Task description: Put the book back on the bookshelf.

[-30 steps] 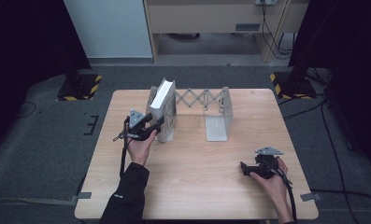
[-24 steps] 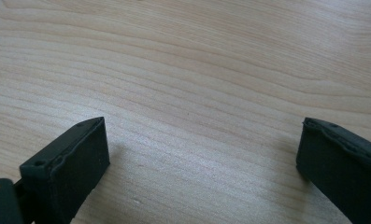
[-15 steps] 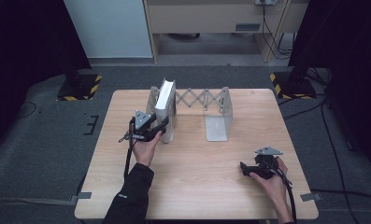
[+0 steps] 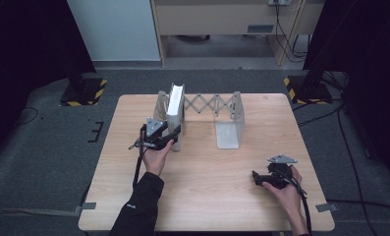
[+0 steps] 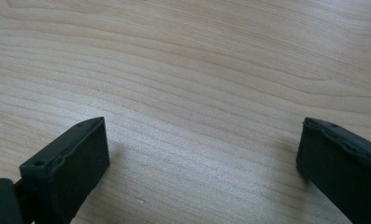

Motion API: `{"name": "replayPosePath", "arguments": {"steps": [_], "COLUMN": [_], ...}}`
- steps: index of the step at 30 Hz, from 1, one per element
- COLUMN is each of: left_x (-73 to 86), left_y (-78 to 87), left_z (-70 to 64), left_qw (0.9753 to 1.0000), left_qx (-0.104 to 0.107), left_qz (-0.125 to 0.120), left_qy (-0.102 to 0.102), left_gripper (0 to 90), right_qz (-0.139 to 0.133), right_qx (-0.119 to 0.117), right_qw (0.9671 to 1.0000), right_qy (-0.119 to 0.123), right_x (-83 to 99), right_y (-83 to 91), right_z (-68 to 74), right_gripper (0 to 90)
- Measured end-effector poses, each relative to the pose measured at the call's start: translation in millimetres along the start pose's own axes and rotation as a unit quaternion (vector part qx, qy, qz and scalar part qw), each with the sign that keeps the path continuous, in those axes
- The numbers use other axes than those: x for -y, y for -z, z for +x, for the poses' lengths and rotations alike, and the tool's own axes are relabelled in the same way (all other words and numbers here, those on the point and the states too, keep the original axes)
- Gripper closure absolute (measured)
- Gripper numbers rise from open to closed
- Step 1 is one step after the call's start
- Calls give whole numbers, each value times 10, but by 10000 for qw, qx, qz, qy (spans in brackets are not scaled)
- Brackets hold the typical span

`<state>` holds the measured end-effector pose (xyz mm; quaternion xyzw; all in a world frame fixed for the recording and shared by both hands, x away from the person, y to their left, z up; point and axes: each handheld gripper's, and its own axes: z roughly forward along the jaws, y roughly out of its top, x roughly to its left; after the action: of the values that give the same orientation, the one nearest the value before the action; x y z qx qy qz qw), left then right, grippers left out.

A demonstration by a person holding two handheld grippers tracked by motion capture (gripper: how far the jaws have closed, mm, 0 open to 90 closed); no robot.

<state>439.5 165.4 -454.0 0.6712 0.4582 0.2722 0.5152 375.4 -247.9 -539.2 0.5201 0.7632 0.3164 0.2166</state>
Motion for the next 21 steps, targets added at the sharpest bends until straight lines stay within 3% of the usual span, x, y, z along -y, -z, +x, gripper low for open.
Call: {"name": "replayPosePath", "arguments": {"steps": [16,21], "left_x": [5,23], "left_y": [-95,-99], "left_z": [-92,-70], "left_qw": [9999,9999], "left_qx": [-112,-23], "left_qz": [-100,-126], "left_qy": [68,10], "left_gripper": [432,416], "right_qz": [7,6], "right_qx": [-18,-18], "right_qw": [10000,10000], "right_qy": [-13,-13], "right_x": [-1,0], "right_y": [1,1], "right_z": [7,7], "right_gripper": [29,29]}}
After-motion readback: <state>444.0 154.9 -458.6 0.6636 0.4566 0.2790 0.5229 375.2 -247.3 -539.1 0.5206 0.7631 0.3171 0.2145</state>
